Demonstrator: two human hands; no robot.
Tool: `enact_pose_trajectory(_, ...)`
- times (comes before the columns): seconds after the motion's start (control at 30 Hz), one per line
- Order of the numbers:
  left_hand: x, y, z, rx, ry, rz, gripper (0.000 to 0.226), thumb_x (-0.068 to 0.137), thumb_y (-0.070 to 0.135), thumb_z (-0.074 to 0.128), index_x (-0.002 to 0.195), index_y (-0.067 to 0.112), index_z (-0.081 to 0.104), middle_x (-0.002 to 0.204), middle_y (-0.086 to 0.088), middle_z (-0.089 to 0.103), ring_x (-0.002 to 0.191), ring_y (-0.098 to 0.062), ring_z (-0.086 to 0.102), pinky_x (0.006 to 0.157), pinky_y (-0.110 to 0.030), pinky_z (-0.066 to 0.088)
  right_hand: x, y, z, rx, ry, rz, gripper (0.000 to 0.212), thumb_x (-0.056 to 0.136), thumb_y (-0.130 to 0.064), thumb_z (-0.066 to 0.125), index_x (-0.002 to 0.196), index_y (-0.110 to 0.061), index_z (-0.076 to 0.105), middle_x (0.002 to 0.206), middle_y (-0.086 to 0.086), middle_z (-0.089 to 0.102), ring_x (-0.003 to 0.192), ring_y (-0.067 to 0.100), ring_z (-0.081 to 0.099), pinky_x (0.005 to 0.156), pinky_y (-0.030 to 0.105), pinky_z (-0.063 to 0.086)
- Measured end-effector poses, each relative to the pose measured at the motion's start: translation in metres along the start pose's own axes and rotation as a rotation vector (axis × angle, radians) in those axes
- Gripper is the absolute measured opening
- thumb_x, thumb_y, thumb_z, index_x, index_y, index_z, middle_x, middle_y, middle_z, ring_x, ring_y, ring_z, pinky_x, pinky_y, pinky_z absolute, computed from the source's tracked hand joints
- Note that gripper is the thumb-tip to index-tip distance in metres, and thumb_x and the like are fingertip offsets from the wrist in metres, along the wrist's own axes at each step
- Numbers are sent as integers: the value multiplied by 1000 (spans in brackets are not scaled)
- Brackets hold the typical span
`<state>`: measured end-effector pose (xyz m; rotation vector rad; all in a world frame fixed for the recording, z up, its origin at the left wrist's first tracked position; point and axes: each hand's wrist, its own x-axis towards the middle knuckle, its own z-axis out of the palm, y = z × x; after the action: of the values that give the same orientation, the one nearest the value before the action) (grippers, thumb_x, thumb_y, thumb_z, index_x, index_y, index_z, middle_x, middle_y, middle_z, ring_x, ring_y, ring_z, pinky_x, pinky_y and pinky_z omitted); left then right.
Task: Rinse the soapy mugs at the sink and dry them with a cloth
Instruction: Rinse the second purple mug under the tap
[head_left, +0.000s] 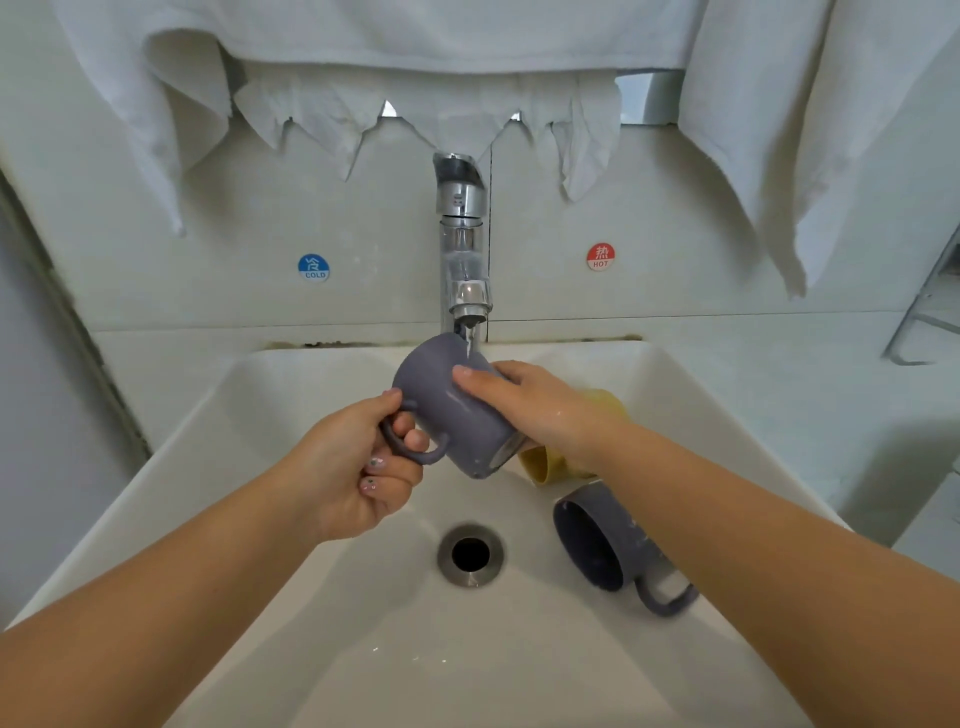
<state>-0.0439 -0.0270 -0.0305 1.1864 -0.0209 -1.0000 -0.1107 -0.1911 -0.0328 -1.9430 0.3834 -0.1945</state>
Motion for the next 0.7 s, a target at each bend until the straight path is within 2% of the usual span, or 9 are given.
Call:
enact_pose_trajectory(0.1, 0, 1, -4, -78, -13, 3, 45, 101, 32, 40, 59, 15, 37, 55, 0, 40, 29, -5, 25, 27, -10, 16, 3, 0, -6, 304, -4, 95, 48, 89, -52, 57, 121, -18, 60, 113, 10, 69, 104, 29, 66, 96, 48, 51)
enact_pose_trajectory(0.2, 0, 0, -9, -183, -30, 1, 42, 99, 30, 40, 60, 15, 35, 56, 0, 40, 32, -7, 27, 31, -11, 18, 2, 3, -7, 631, -123, 238, 46, 85, -48, 64, 119, -17, 61, 124, 12, 63, 107, 32, 64, 89, 52, 53)
enact_pose_trajectory(0.3, 1, -3, -12, -146, 9, 9, 40, 99, 29, 39, 61, 15, 38, 56, -2, 43, 33, -9, 33, 32, -11, 24, 1, 5, 6, 538, -165, 240, 46, 84, -41, 67, 121, -15, 56, 118, 11, 62, 96, 27, 66, 77, 44, 58)
enact_pose_trajectory(0.37, 1, -4, -13, 114, 100, 42, 36, 98, 34, 42, 69, 15, 47, 63, -3, 52, 41, -15, 47, 39, -16, 37, 2, 3, 10, 434, -76, 166, 46, 85, -44, 67, 120, -19, 52, 115, 9, 63, 97, 26, 66, 74, 40, 59)
enact_pose_trajectory(0.4, 0, -3, -13, 256, 156, 79, 33, 97, 40, 44, 76, 15, 53, 72, -3, 58, 52, -19, 57, 46, -21, 44, 4, 3, 10, 376, -34, 126, 46, 85, -46, 66, 120, -21, 51, 114, 9, 62, 98, 27, 66, 74, 41, 59)
enact_pose_trajectory(0.47, -1, 3, -15, 345, 219, 153, 35, 91, 51, 53, 98, 19, 61, 94, -5, 65, 80, -29, 68, 63, -36, 55, 6, 0, 9, 243, -16, 67, 45, 87, -48, 63, 121, -21, 52, 115, 9, 61, 100, 29, 64, 78, 43, 59)
enact_pose_trajectory(0.53, -2, 7, -19, 318, 132, 161, 43, 78, 54, 65, 112, 27, 63, 107, -7, 70, 95, -33, 70, 73, -45, 57, 8, -1, 10, 154, -83, 44, 47, 87, -47, 62, 124, -19, 53, 115, 12, 63, 101, 31, 65, 79, 44, 59)
enact_pose_trajectory(0.6, -4, 7, -20, 314, 25, 117, 53, 70, 49, 69, 117, 26, 63, 109, -6, 73, 96, -28, 71, 77, -43, 58, 7, -3, 12, 137, -115, 33, 42, 89, -45, 61, 121, -19, 55, 113, 12, 65, 98, 29, 66, 75, 40, 59)
enact_pose_trajectory(0.7, 1, 2, -9, 215, 62, 175, 34, 84, 45, 64, 109, 22, 64, 97, -8, 76, 77, -21, 73, 62, -37, 61, 10, -13, 18, 196, 16, 11, 34, 94, -49, 49, 110, -20, 57, 107, 6, 66, 89, 19, 64, 71, 30, 54)
